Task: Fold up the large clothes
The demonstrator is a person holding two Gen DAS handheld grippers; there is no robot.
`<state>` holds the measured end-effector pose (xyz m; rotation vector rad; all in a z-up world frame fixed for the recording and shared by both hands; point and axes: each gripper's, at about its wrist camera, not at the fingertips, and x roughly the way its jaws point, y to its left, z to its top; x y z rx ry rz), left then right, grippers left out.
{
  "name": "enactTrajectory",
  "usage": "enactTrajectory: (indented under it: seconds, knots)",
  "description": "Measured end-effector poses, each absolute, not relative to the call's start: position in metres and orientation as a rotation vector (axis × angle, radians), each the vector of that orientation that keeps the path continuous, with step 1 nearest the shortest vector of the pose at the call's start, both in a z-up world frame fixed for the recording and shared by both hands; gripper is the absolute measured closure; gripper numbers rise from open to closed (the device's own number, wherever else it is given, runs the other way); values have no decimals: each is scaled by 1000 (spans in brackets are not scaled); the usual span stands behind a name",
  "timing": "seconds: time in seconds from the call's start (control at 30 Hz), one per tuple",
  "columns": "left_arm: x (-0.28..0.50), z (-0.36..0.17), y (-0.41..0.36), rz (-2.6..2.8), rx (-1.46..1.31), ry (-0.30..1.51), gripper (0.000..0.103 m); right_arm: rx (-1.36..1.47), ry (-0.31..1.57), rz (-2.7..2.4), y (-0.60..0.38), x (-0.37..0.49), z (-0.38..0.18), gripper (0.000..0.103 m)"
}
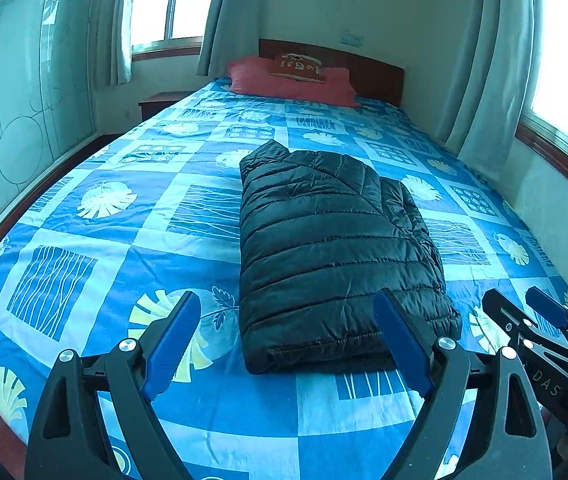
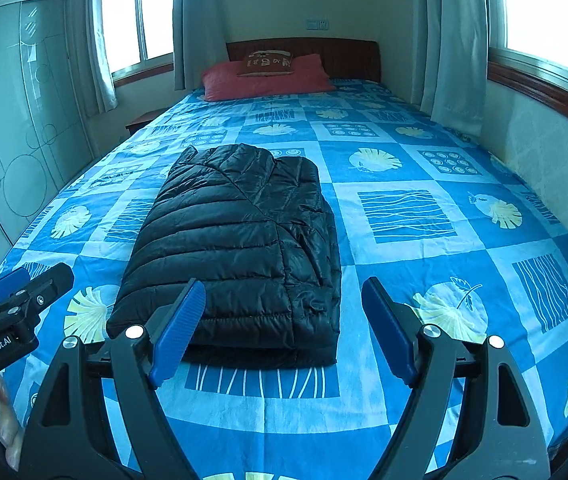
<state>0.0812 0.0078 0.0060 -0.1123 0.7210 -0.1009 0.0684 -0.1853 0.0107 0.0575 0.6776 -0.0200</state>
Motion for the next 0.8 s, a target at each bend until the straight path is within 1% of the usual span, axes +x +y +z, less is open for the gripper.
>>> enactTrajectory:
  seconds: [0.8]
  knots:
    - [79,9,9,-82,-112,713,16,61,677,-12,-183,68,13,23]
